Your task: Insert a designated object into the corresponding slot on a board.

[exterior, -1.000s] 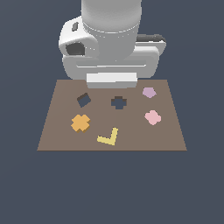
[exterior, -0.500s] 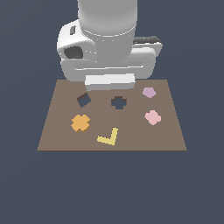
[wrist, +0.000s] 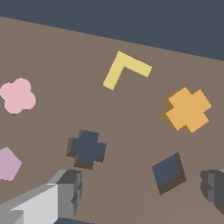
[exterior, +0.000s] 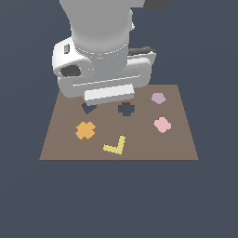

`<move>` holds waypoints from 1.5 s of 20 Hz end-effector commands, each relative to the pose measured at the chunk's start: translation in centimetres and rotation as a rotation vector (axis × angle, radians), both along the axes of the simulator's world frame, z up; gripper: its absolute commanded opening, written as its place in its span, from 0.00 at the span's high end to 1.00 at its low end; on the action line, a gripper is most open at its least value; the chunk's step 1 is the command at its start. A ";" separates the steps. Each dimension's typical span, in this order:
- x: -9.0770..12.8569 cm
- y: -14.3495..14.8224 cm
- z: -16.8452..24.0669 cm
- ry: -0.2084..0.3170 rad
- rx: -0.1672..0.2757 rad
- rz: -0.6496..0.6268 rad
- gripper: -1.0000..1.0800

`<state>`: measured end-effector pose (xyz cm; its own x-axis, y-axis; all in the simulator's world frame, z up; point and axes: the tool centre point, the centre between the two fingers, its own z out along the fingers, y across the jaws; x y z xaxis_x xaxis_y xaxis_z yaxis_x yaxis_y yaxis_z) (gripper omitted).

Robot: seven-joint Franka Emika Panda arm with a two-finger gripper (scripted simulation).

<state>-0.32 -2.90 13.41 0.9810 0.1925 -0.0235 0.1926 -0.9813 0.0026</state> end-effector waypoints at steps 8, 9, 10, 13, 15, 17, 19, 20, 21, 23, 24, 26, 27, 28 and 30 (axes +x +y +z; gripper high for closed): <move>1.6 -3.6 -3.2 -0.008 0.006 0.233 0.04; 1.9 -4.0 -3.6 -0.009 0.006 0.261 0.04; 2.2 -4.4 -4.0 -0.009 0.007 0.288 0.04; 3.0 -5.4 -5.0 -0.012 0.009 0.364 0.04; 3.5 -5.9 -5.7 -0.014 0.010 0.409 0.04; 4.0 -6.4 -6.2 -0.015 0.011 0.451 0.04; 4.5 -6.8 -6.8 -0.016 0.011 0.488 0.04; 4.7 -7.0 -7.0 -0.017 0.012 0.504 0.04; 4.9 -7.2 -7.2 -0.017 0.012 0.520 0.04; 5.3 -7.4 -7.6 -0.018 0.013 0.548 0.04; 5.5 -7.6 -7.7 -0.018 0.013 0.560 0.04; 5.8 -7.7 -8.0 -0.019 0.013 0.580 0.04; 6.0 -7.8 -8.1 -0.019 0.013 0.589 0.04; 6.1 -7.9 -8.2 -0.019 0.014 0.596 0.04; 6.2 -7.9 -8.3 -0.020 0.014 0.606 0.04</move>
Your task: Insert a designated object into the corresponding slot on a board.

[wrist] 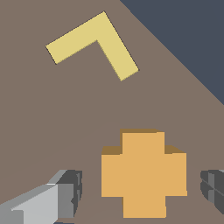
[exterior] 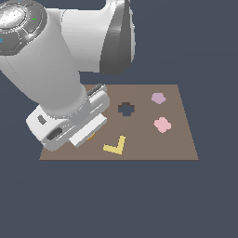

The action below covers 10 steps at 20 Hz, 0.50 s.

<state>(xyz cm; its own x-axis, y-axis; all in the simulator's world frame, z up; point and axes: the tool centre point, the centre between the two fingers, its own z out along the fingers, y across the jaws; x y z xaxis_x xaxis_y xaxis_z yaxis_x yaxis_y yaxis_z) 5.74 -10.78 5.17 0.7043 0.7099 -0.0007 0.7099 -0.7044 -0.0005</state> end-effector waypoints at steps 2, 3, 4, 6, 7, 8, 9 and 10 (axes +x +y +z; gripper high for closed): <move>0.3 -0.1 -0.2 -0.001 0.000 0.016 0.04; 0.3 -0.1 -0.2 -0.001 0.000 0.017 0.04; 0.2 -0.1 -0.2 0.000 0.000 0.012 0.04; 0.2 -0.1 -0.3 0.000 0.000 0.012 0.04; 0.2 -0.1 -0.5 0.000 0.000 0.013 0.04; 0.2 -0.1 -0.8 -0.001 0.000 0.014 0.04; 0.2 -0.1 -1.2 -0.001 0.000 0.014 0.04; 0.3 -0.1 -1.5 -0.001 0.000 0.015 0.04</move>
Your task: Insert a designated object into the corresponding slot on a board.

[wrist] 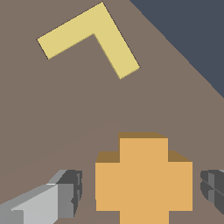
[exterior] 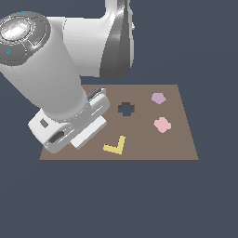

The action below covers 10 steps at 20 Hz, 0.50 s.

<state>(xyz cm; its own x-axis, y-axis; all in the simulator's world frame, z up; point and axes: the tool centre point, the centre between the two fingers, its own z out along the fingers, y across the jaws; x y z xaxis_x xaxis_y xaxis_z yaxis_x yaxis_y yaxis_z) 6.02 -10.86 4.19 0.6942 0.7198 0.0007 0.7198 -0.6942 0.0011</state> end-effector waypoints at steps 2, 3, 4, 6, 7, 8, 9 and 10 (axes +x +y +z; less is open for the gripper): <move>0.0 0.0 -1.0 0.001 0.000 0.003 0.04; 0.0 0.0 -1.2 0.001 0.000 0.003 0.04; 0.0 0.0 -1.2 0.001 0.000 0.003 0.04; 0.0 0.0 -1.2 0.001 0.000 0.003 1.00; 0.0 0.0 -1.2 0.001 0.000 0.003 1.00; 0.0 0.0 -1.2 0.001 0.000 0.003 1.00; 0.0 0.0 -1.2 0.001 0.000 0.003 1.00; 0.0 0.0 -1.2 0.001 0.000 0.003 1.00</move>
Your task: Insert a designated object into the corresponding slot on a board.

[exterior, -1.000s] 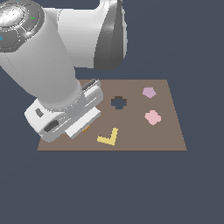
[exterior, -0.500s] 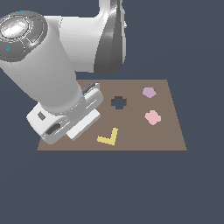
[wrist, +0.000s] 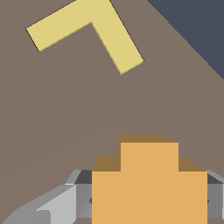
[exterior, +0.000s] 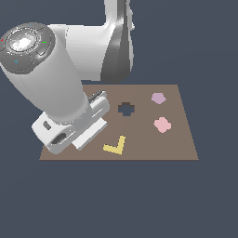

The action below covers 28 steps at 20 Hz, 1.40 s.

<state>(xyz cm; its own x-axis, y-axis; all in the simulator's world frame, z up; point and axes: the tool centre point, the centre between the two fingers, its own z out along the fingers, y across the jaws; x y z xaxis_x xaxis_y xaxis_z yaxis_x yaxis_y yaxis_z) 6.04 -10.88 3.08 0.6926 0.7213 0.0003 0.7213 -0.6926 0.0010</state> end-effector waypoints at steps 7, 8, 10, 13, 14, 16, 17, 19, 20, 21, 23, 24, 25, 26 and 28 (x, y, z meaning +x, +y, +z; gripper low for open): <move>0.0 0.0 0.2 0.000 0.000 0.000 1.00; 0.0 0.0 0.4 0.000 0.000 0.000 1.00; 0.0 0.0 0.2 0.002 0.000 0.000 1.00; 0.0 0.1 0.2 0.002 0.000 0.008 1.00; 0.0 0.1 0.2 0.002 0.000 0.014 1.00; 0.1 0.3 0.2 0.002 0.000 0.031 1.00; 0.2 0.3 0.2 0.002 0.000 0.042 1.00; 0.3 0.5 0.3 0.001 0.000 0.070 1.00; 0.4 0.7 0.3 0.001 0.000 0.086 1.00; 0.5 0.8 0.3 0.001 0.000 0.104 1.00; 0.6 1.1 0.3 0.001 0.000 0.145 1.00; 0.7 1.3 0.3 0.001 0.000 0.168 1.00; 0.8 1.5 0.3 0.001 0.000 0.193 1.00; 0.9 1.7 0.3 0.001 0.000 0.219 1.00; 1.1 2.2 0.3 0.001 0.000 0.277 1.00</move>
<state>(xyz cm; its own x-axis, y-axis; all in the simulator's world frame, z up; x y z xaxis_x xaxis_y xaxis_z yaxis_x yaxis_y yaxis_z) 7.00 -9.04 3.37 0.5061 0.8625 -0.0007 0.8625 -0.5061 -0.0005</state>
